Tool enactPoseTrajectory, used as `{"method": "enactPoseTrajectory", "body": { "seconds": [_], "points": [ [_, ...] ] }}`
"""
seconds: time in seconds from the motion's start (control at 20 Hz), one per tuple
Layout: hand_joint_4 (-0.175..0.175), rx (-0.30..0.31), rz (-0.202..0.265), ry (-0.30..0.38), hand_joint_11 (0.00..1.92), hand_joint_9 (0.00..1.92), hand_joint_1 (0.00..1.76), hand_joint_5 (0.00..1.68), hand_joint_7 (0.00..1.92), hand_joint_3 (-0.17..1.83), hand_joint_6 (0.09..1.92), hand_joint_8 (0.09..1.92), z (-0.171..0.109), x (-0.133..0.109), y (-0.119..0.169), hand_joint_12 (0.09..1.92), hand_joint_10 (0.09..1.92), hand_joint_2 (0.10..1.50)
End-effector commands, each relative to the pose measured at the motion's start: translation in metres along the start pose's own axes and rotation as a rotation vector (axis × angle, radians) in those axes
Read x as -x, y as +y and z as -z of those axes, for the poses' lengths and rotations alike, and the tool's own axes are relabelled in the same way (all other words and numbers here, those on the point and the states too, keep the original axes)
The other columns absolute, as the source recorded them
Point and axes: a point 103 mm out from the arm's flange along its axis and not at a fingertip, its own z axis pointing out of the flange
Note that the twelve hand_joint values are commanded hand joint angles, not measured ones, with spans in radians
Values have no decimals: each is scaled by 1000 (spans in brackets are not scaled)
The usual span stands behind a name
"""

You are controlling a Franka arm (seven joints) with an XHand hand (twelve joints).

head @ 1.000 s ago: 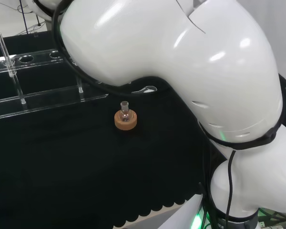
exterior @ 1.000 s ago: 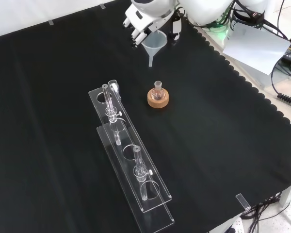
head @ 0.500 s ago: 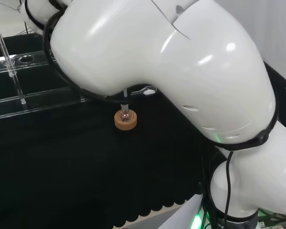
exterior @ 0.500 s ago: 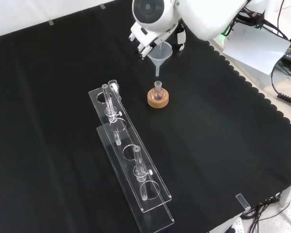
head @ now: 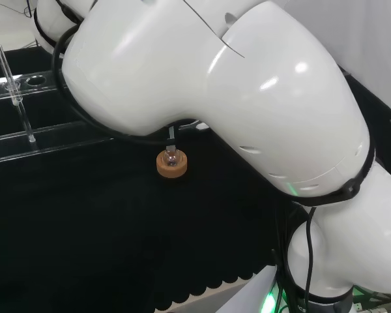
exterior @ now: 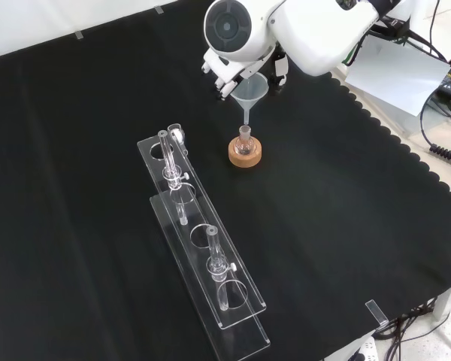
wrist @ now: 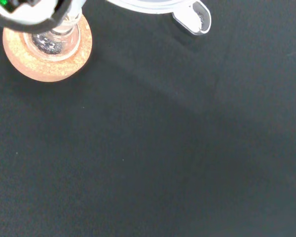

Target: Place the funnel on the round-bottom flask.

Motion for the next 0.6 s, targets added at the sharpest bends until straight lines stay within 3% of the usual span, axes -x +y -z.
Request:
{"method": "enactPoseTrajectory", "body": {
  "seconds": [0.05, 0.6],
  "points": [
    [37, -2, 2, -4, 526, 1163, 885, 730, 893, 678, 845, 629, 0, -3, 2, 1265, 476, 656],
    [36, -5, 8, -8, 527, 1163, 884, 730, 892, 681, 847, 631, 1, -10, 6, 1265, 479, 656]
  ]
}}
